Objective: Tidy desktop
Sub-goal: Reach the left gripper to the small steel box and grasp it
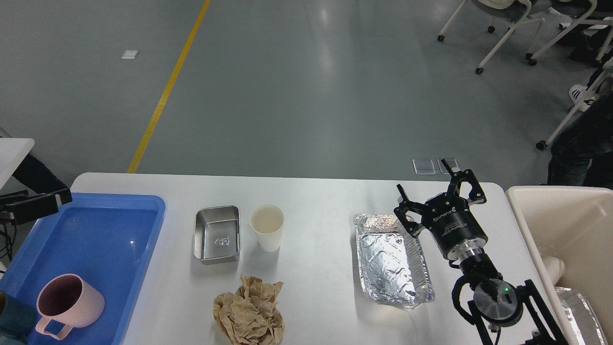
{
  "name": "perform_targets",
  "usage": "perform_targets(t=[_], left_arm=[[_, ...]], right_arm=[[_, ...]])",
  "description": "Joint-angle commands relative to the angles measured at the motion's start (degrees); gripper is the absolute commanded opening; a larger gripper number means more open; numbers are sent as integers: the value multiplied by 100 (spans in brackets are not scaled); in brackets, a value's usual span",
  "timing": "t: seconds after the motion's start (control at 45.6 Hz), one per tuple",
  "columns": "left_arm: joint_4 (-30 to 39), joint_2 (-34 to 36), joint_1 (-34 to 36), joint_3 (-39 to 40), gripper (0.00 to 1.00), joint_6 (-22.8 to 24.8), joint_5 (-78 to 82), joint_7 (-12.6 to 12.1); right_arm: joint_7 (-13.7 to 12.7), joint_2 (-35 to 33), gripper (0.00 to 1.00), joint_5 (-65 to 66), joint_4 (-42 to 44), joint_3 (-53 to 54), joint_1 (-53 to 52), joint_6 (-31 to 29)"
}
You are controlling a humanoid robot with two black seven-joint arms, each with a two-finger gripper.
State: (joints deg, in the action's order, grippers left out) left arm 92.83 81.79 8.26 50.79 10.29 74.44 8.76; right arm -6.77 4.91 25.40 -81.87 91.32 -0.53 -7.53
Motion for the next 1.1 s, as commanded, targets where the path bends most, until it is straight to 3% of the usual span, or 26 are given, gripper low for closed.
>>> perform_targets(t=[0.0, 0.11, 0.285, 0.745, 1.074], left_arm=[[-124, -469, 0, 10, 95, 16, -8, -331], [-309, -1409, 246, -60, 95, 17, 1, -647], [-941, -2535, 571, -262, 95, 69, 18, -911], [-2743, -4601, 1441, -1149, 94, 43, 71, -920], [-3736, -5498, 1916, -1703, 88, -1, 97, -929]], right_arm=[[0, -7, 100, 0, -4, 0, 0, -3], [0, 1, 100, 0, -4, 0, 0, -3], [0, -7, 100, 0, -4, -8, 9, -3], [0, -7, 100, 0, 4, -35, 35, -3], [0, -43, 100, 0, -13, 0, 61, -3]])
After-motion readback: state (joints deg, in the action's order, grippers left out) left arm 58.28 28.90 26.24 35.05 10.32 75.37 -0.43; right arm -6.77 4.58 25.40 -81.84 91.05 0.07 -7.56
